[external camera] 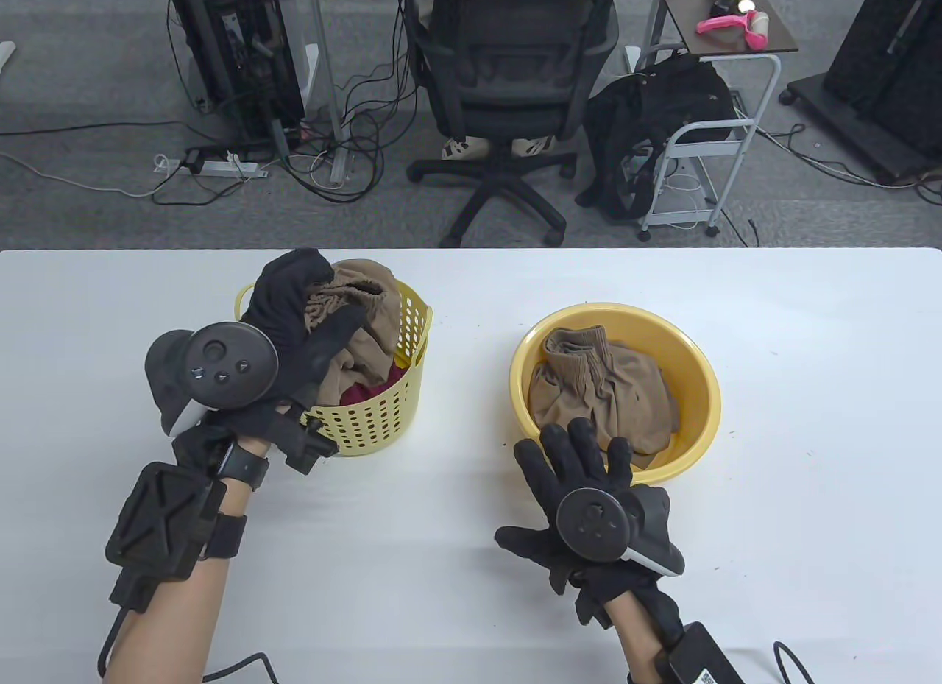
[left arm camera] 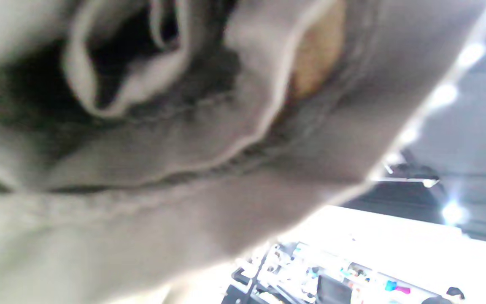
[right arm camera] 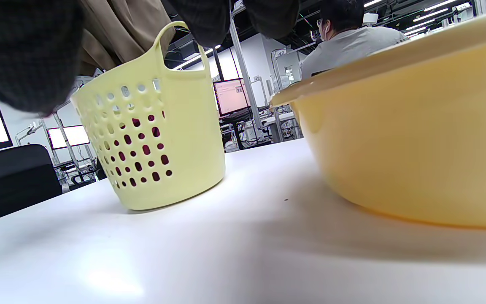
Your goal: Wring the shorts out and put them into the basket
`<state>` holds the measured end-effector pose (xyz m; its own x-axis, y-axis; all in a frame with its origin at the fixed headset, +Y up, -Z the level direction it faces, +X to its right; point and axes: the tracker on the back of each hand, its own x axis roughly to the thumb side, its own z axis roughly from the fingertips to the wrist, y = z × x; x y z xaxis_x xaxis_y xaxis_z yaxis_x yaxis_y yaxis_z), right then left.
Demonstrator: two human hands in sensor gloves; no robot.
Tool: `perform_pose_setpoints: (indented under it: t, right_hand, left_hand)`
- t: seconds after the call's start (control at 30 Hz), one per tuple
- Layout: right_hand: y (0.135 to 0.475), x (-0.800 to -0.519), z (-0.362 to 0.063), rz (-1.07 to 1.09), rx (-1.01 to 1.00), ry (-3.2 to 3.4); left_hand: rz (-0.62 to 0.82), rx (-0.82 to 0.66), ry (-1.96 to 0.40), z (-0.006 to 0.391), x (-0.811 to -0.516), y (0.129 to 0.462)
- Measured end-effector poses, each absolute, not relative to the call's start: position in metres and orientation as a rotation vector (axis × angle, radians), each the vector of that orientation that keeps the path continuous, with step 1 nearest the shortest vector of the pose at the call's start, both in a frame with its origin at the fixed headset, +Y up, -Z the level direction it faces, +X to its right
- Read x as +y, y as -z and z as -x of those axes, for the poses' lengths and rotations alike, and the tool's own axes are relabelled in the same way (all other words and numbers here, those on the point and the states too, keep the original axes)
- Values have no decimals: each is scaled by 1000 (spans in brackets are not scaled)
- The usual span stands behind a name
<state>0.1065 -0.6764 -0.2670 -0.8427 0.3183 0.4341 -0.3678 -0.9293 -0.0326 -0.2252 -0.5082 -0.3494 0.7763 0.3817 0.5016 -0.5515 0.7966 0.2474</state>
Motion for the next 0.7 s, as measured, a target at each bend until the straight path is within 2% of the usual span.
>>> perform_pose_setpoints:
  t: [0.27,0.43,0.7]
  right_hand:
    - [266,-676,-110,-604,-163,-2693]
    - [266,-675,-111,-599,-173,-2691]
    - [265,-675,-112,-597,-163,-2685]
  left_hand:
    - [-330,-365,-628,225,-539,375]
    - [-253,-264,-666,220,-558,387]
    - [-90,-185,-571,209,-584,399]
